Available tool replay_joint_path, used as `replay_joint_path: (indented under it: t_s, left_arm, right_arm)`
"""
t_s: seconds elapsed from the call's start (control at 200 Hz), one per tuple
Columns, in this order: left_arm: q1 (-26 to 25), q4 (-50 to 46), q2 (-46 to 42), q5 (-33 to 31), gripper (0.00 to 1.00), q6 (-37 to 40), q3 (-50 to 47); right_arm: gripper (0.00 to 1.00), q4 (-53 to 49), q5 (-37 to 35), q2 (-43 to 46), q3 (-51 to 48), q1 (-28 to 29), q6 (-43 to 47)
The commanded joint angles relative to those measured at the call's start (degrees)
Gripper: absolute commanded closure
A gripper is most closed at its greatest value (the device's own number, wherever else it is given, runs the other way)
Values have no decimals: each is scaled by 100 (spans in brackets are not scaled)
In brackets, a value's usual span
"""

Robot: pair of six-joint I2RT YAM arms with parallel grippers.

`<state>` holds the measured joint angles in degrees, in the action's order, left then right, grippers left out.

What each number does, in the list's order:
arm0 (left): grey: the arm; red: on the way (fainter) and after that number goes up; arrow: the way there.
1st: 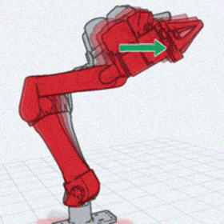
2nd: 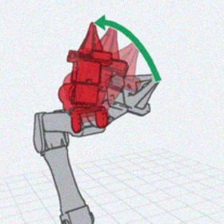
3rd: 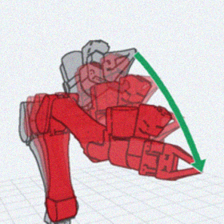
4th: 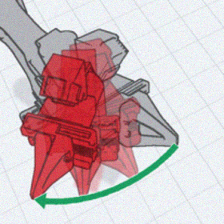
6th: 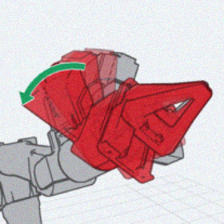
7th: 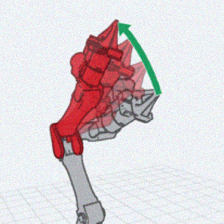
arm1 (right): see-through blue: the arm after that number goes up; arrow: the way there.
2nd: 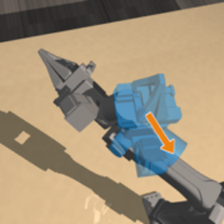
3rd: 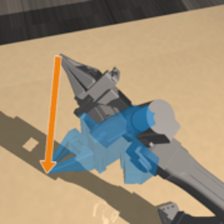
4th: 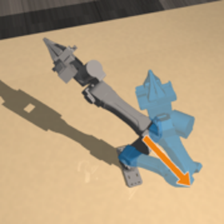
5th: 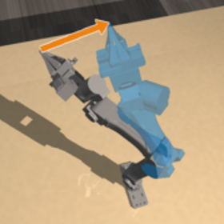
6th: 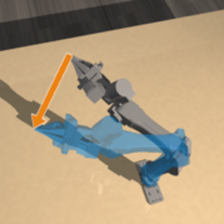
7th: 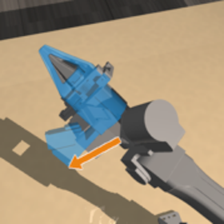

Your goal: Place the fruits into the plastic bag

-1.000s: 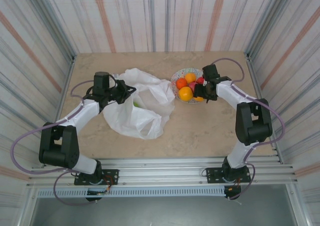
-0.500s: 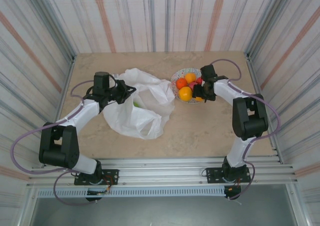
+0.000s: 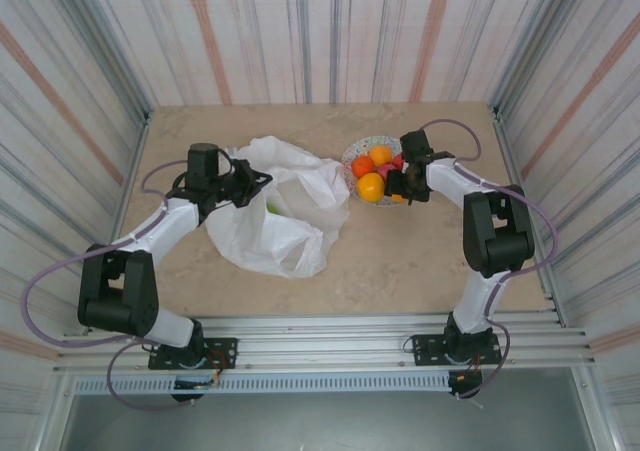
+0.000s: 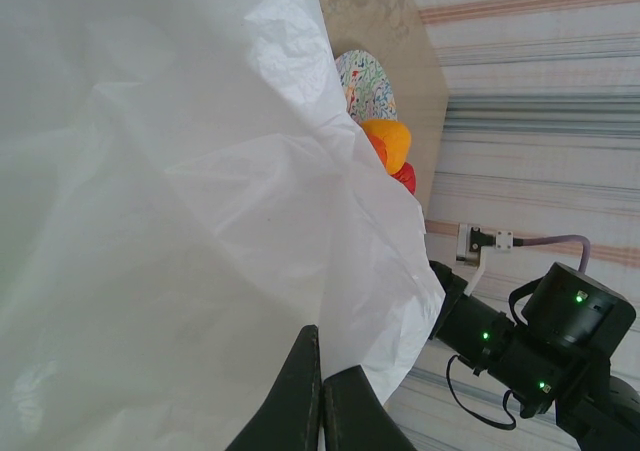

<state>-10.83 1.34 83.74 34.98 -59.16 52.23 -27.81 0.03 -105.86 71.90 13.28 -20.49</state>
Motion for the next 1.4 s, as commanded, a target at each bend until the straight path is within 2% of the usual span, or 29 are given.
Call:
replay_joint_path:
  t_s: [0.0,0.195,0.506,0.616,0.817,0.952,1.102,1.398]
  left_arm:
    - [55,-28,92,123,100,94,-2]
    - [55,-31,83,134,100,90,15]
    - [48,-24,88,140,100,97,11]
    - [55,-16,82,149,100,119,7]
    - [46,-11,94,149,100,129,6]
    - [37,-20,93,147,100,129,7]
    - [17,-32,81,142,100,125,23]
    - [-7,-155,41,279,100,207,98]
  right_arm:
    - [29,22,63,23,81,48,-8]
    - [33,-38,45,439,-63,70,-8]
    - [36,-207,150,1931,-823,176,-51]
    - [37,-123,469,2523,-1180,449,4]
    - [38,332,923,3065,-1727,1350,-104]
    - [39,1121,1165,3034,-2185,1976,-318]
    - [39,1760,1141,2604,-2338,2545,-342]
    - [39,2763,1303,1448,-1996,2917,-221]
